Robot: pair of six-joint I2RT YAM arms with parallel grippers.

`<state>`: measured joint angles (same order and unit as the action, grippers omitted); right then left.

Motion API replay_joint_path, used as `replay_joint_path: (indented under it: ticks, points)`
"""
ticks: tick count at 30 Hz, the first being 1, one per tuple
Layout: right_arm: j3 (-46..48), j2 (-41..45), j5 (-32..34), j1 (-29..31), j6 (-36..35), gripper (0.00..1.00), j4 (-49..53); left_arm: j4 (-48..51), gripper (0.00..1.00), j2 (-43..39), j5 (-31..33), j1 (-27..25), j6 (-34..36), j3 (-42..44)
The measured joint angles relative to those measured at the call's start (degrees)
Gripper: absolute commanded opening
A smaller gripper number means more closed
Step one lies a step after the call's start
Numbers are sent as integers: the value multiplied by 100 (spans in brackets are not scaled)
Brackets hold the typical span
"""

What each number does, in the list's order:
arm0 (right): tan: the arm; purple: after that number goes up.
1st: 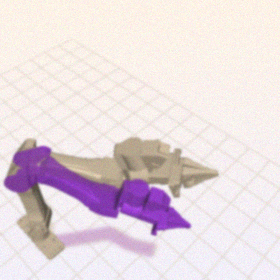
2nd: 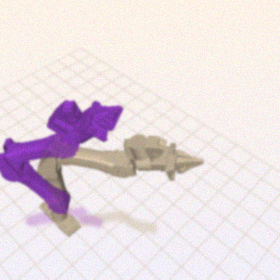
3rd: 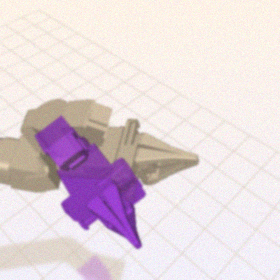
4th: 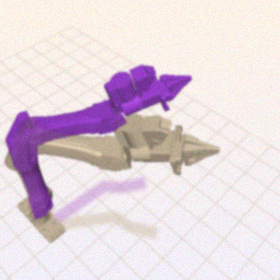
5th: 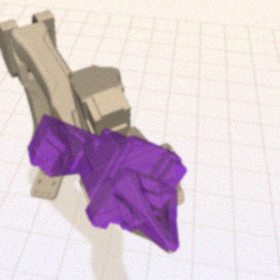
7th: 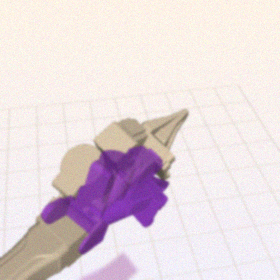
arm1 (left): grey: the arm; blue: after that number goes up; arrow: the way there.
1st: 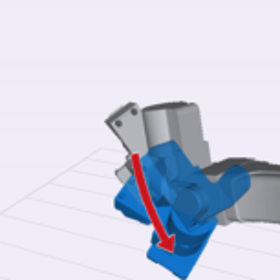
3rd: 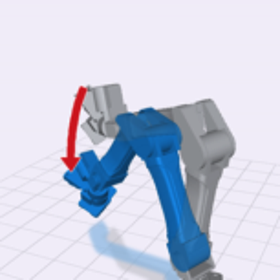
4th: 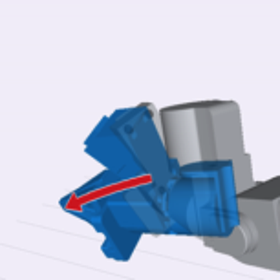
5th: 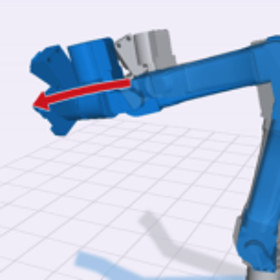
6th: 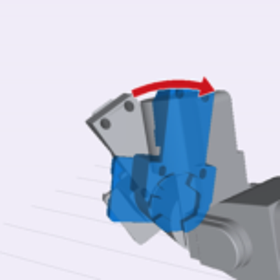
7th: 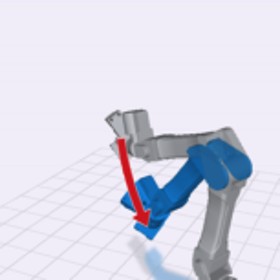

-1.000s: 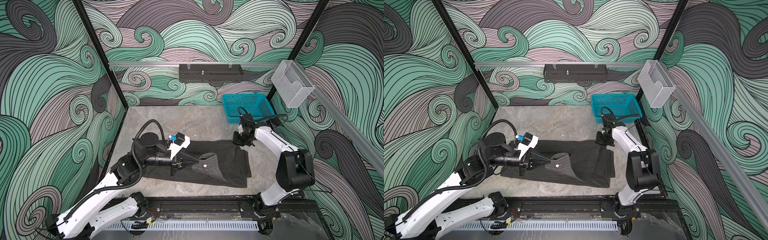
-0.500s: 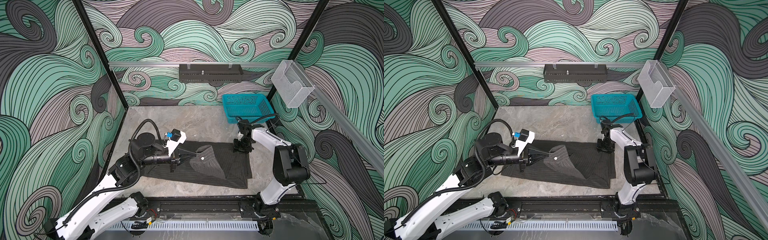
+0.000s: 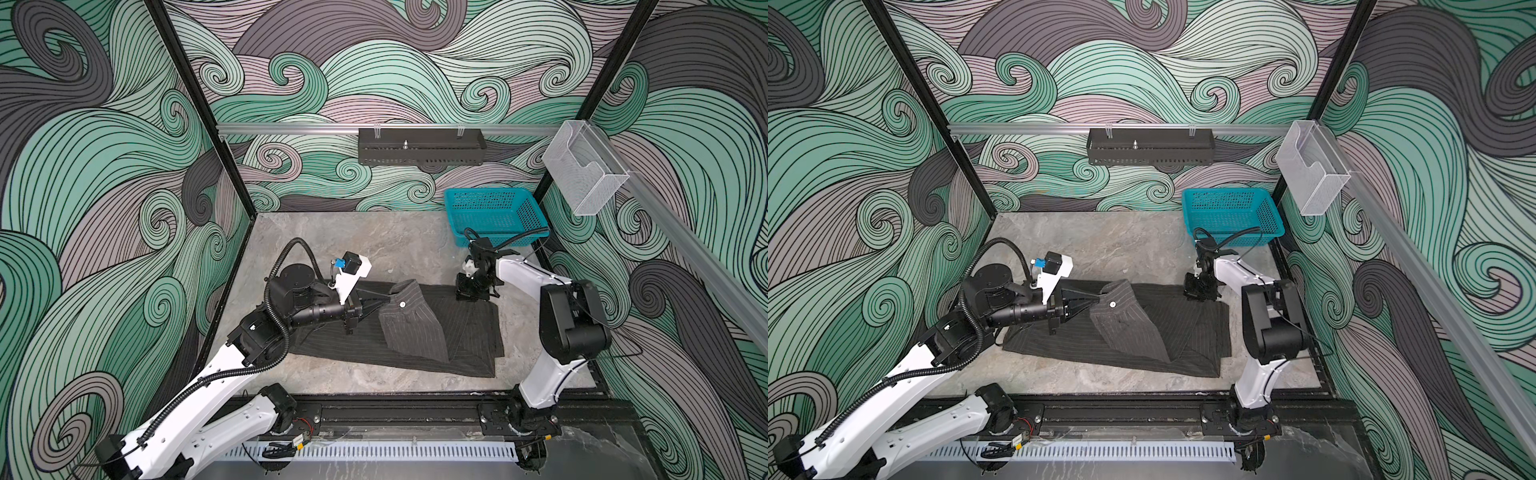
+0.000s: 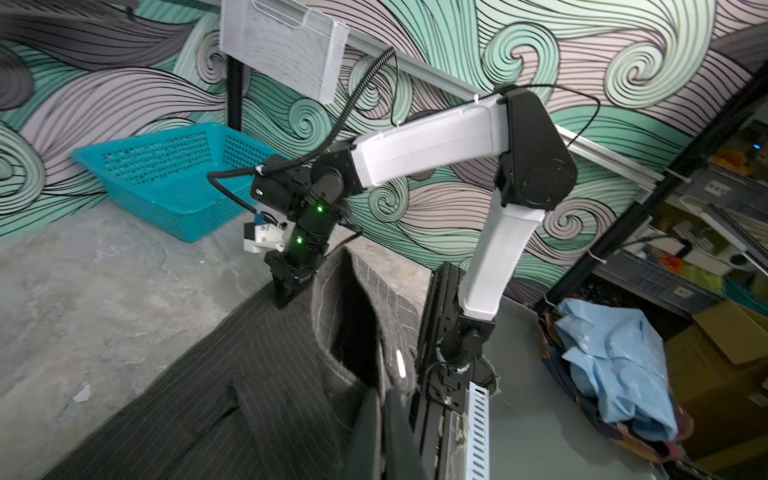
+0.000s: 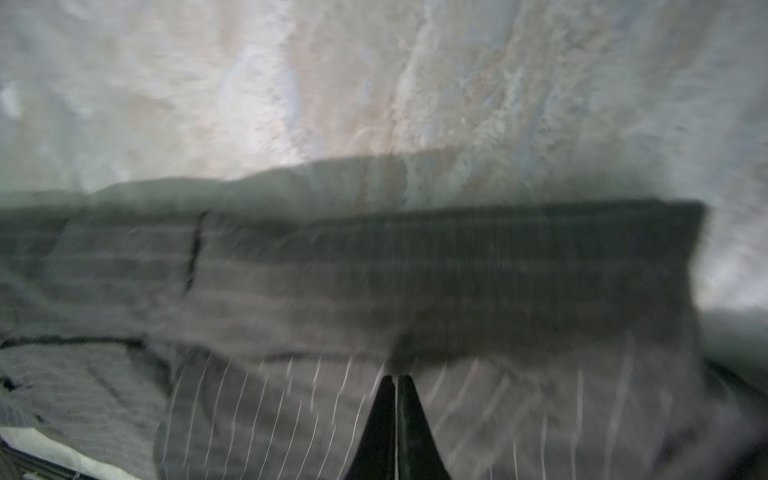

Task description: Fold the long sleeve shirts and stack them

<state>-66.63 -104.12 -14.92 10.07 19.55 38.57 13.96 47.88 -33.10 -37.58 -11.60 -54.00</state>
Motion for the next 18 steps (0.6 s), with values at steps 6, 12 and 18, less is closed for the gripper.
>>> replay_joint_path:
  ticks: [6, 12, 18]
  points:
    - [22, -345, 9, -153, 59, 4, -363, -205, 0, -17, 352, 715, -354, 442]
    - [28, -341, 142, -146, 107, 4, -372, -212, 0, -61, 1073, 1320, -675, 916]
    - [24, -326, 306, -146, 153, 4, -330, -164, 0, -149, 2188, 1956, -990, 1386]
